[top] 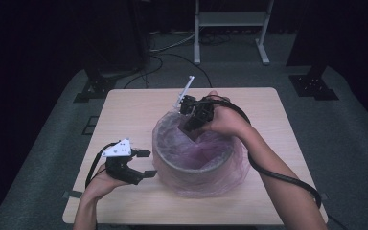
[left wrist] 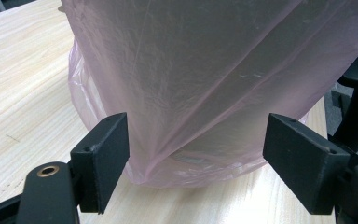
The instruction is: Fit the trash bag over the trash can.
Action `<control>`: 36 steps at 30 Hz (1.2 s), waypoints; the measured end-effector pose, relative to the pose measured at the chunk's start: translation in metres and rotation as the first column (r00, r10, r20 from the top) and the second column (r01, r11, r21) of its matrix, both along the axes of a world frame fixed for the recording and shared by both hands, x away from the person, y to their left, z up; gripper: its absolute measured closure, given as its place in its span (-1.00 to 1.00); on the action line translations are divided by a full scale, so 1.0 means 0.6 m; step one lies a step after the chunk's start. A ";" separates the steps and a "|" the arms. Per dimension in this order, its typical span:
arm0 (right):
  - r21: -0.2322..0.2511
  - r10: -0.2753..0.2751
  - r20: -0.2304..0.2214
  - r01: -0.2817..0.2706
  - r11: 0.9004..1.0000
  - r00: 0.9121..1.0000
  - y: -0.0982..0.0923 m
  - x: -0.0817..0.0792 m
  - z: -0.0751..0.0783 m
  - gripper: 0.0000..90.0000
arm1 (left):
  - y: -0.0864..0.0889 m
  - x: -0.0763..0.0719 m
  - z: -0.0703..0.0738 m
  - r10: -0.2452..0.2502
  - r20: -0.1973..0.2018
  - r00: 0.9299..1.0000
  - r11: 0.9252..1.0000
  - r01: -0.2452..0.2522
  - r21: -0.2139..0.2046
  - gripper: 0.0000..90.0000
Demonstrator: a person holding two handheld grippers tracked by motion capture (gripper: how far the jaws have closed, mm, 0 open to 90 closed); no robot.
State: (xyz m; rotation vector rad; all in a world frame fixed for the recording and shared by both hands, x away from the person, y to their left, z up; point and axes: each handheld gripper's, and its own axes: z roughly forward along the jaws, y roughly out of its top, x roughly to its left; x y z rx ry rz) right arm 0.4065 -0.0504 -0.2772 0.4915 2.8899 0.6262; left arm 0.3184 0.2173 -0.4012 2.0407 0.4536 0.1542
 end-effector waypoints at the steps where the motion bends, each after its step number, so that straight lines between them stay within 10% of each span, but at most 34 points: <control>1: -0.007 -0.002 -0.009 0.002 1.000 1.000 -0.005 -0.004 -0.001 0.87 | 0.000 0.000 0.000 0.000 0.000 1.000 1.000 0.000 0.001 -0.52; 20: -0.045 0.186 -0.070 -0.189 0.981 0.980 0.093 -0.057 -0.039 0.88 | 0.001 0.000 0.003 0.005 0.012 1.000 1.000 -0.005 -0.010 -0.52; 36: -0.130 0.093 -0.093 -0.105 0.986 0.991 0.003 -0.059 -0.038 0.90 | -0.005 0.000 0.001 0.001 0.016 1.000 1.000 -0.001 -0.011 -0.50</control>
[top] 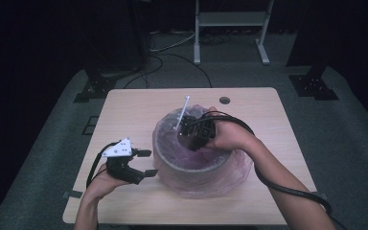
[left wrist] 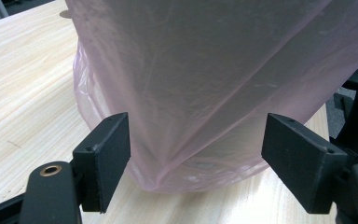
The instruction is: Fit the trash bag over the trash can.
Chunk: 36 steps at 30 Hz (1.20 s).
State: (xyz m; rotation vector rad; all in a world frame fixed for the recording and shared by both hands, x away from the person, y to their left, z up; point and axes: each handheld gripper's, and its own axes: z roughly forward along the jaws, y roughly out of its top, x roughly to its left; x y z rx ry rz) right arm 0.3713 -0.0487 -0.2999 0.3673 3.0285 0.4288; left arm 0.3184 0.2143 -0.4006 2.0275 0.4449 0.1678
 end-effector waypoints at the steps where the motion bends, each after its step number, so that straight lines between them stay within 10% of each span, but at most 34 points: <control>1: -0.017 0.001 0.001 -0.001 1.000 1.000 -0.005 -0.001 -0.003 0.90 | -0.001 0.000 0.000 0.000 0.002 1.000 1.000 0.000 0.001 -0.50; 12: -0.008 -0.010 0.003 0.010 1.000 1.000 -0.025 -0.007 -0.002 0.91 | -0.020 0.001 0.003 -0.015 0.083 0.996 1.000 0.016 -0.011 -0.24; 19: 0.004 0.006 0.002 -0.006 1.000 1.000 -0.010 -0.009 -0.004 0.90 | -0.026 -0.004 0.000 -0.046 0.125 0.991 0.999 0.047 0.000 0.72; 21: -0.003 0.007 -0.002 -0.007 1.000 1.000 -0.010 -0.008 -0.006 0.90 | -0.024 -0.005 -0.003 -0.051 0.115 0.992 0.999 0.052 -0.007 1.00; 36: -0.071 -0.017 0.003 0.017 0.997 1.000 -0.024 -0.002 -0.023 0.97 | -0.010 0.013 -0.045 0.006 -0.015 1.000 0.996 -0.005 0.085 1.00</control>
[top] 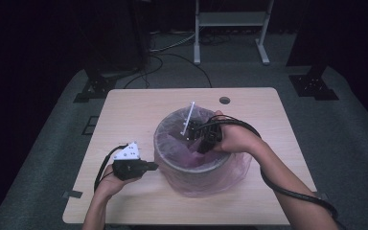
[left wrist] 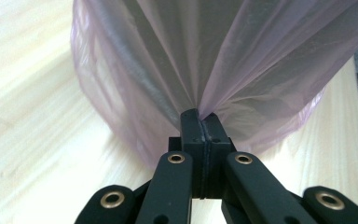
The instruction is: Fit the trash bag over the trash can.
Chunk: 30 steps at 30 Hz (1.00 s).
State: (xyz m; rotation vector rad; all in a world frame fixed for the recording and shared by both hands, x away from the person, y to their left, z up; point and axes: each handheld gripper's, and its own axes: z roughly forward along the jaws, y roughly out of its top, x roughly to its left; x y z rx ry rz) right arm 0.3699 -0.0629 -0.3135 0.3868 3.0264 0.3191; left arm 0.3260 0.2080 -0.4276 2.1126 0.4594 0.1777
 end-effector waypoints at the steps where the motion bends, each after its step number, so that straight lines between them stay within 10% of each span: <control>1: -0.002 0.000 0.003 0.000 1.000 1.000 -0.001 0.001 -0.001 0.97 | 0.001 0.000 0.001 -0.006 0.000 1.000 1.000 0.006 -0.005 1.00; 5: 0.001 -0.015 0.015 0.015 1.000 1.000 -0.001 0.005 0.002 0.96 | 0.005 -0.004 0.011 -0.030 0.007 1.000 0.998 0.030 -0.051 0.64; 13: -0.049 -0.077 0.043 0.079 0.996 0.996 -0.011 0.029 0.000 1.00 | 0.008 -0.006 0.011 -0.037 0.011 0.999 0.999 0.037 -0.039 1.00; 17: 0.022 -0.068 0.021 0.068 0.997 0.997 -0.018 0.026 0.010 0.94 | 0.010 -0.006 0.015 -0.032 0.005 0.999 0.998 0.032 -0.051 0.58; 21: 0.114 -0.005 -0.007 0.006 0.993 1.000 0.002 0.011 0.028 0.93 | 0.009 -0.008 0.023 -0.028 0.008 1.000 0.996 0.028 -0.079 0.32; 30: 0.127 0.124 -0.032 -0.119 0.985 0.992 0.079 -0.020 0.015 0.93 | 0.012 -0.011 0.031 -0.014 0.019 1.000 0.995 0.016 -0.100 0.18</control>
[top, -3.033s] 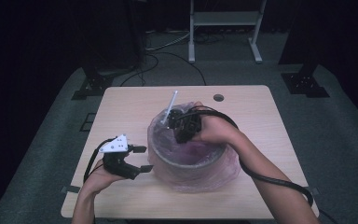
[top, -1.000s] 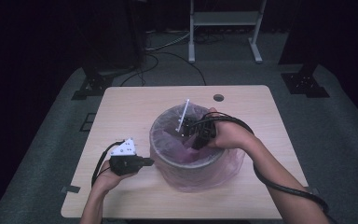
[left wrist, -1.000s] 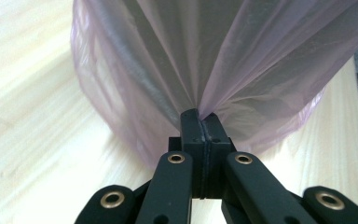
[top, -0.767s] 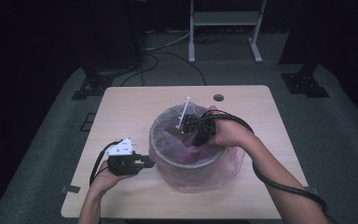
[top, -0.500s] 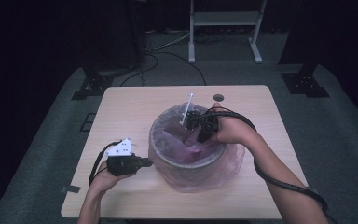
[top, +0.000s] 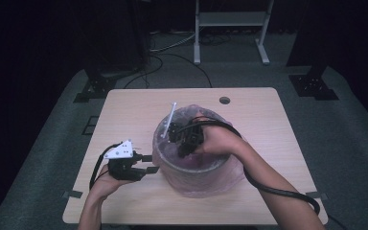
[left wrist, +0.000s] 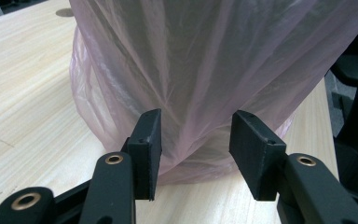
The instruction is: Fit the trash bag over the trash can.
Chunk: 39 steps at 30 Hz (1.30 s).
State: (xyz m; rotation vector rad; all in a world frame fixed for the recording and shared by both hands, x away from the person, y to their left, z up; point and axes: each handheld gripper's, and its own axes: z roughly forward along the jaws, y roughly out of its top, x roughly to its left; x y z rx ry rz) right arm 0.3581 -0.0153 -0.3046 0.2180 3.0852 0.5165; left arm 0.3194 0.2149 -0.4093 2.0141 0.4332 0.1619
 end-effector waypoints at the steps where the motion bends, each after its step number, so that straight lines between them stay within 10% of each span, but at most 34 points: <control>1: 0.001 0.012 -0.007 -0.012 1.000 1.000 0.007 -0.003 -0.001 0.93 | 0.000 0.000 0.001 -0.001 0.003 1.000 1.000 0.001 0.000 0.16; 5: -0.010 0.039 -0.005 -0.040 0.999 0.999 0.021 -0.007 -0.003 0.90 | 0.000 -0.002 0.005 -0.004 0.010 1.000 1.000 0.004 -0.005 0.12; 10: -0.010 -0.060 0.020 0.060 0.998 0.998 -0.017 0.027 0.011 0.90 | -0.002 -0.003 0.006 0.002 0.010 1.000 1.000 -0.002 -0.010 0.04; 17: -0.071 -0.183 0.063 0.187 0.980 0.981 -0.070 0.074 0.010 0.90 | -0.001 -0.003 0.008 0.008 0.009 1.000 1.000 -0.008 -0.008 -0.03; 28: -0.185 -0.213 0.129 0.234 0.954 0.969 -0.104 0.076 -0.004 0.94 | -0.001 -0.002 0.009 0.012 0.007 1.000 1.000 -0.012 -0.006 -0.08; 39: -0.042 -0.187 0.092 0.192 0.981 0.978 -0.064 0.095 0.017 0.90 | -0.004 -0.003 0.011 0.013 0.005 1.000 1.000 -0.013 -0.013 -0.16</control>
